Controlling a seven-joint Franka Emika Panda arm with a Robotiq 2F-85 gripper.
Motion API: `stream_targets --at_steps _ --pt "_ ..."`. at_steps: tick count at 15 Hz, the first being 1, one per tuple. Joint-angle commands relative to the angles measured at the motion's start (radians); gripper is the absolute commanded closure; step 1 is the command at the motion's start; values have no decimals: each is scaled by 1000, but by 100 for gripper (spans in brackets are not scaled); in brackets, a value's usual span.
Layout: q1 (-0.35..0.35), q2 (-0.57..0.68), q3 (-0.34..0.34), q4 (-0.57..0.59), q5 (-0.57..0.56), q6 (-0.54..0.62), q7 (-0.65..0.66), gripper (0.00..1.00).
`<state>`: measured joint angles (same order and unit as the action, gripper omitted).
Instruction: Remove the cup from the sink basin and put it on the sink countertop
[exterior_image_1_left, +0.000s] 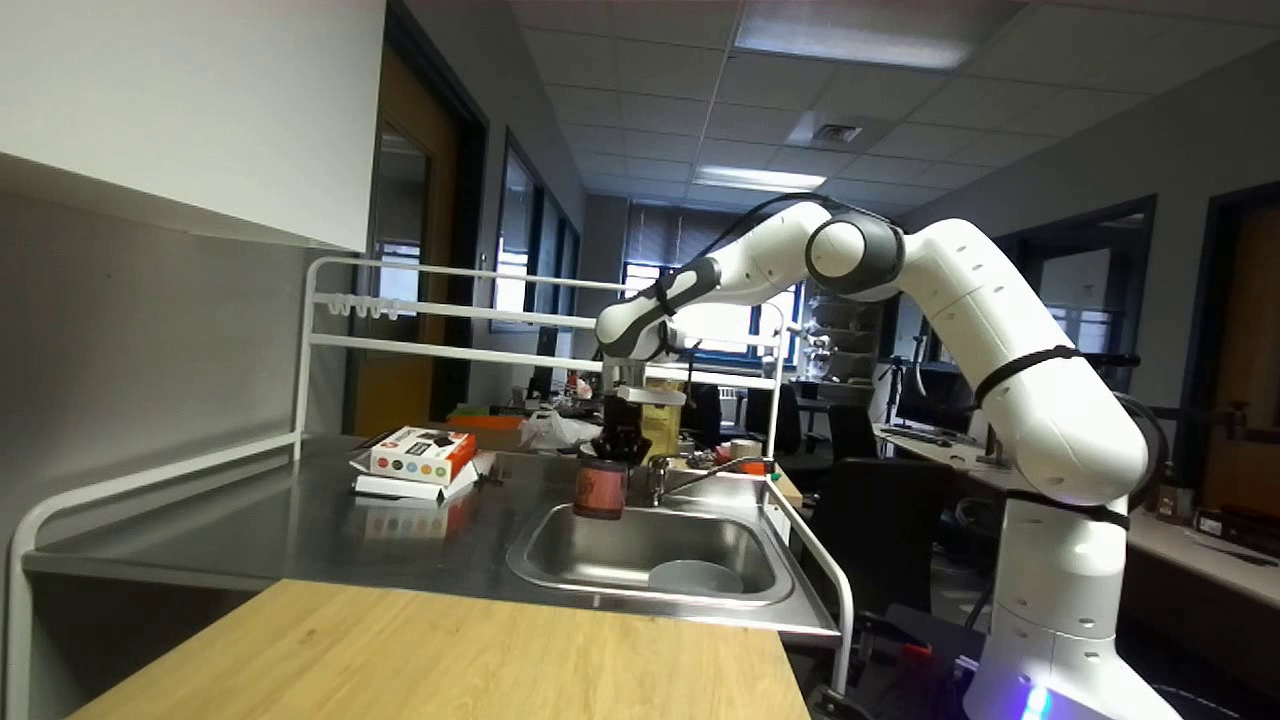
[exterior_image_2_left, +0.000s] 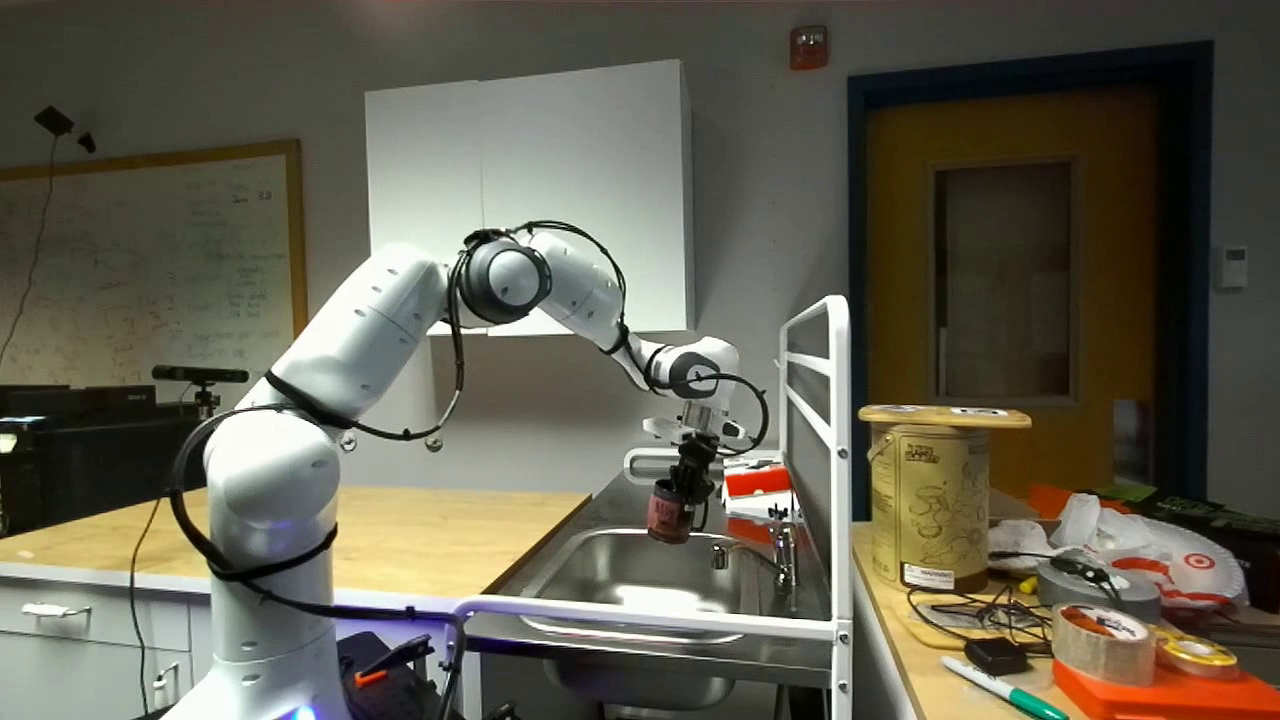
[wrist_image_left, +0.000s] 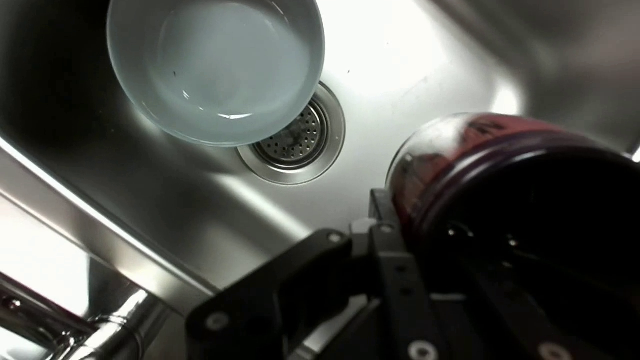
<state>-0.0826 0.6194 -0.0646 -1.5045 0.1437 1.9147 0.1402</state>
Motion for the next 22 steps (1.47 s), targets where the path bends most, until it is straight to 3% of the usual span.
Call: stream_targets --at_steps 1,14,22 --pt "16 -40 21 5 23 11 27 98" --pt "149 114 63 314 -20 -151 94 98" --pt "227 307 47 504 -121 -285 106 98"
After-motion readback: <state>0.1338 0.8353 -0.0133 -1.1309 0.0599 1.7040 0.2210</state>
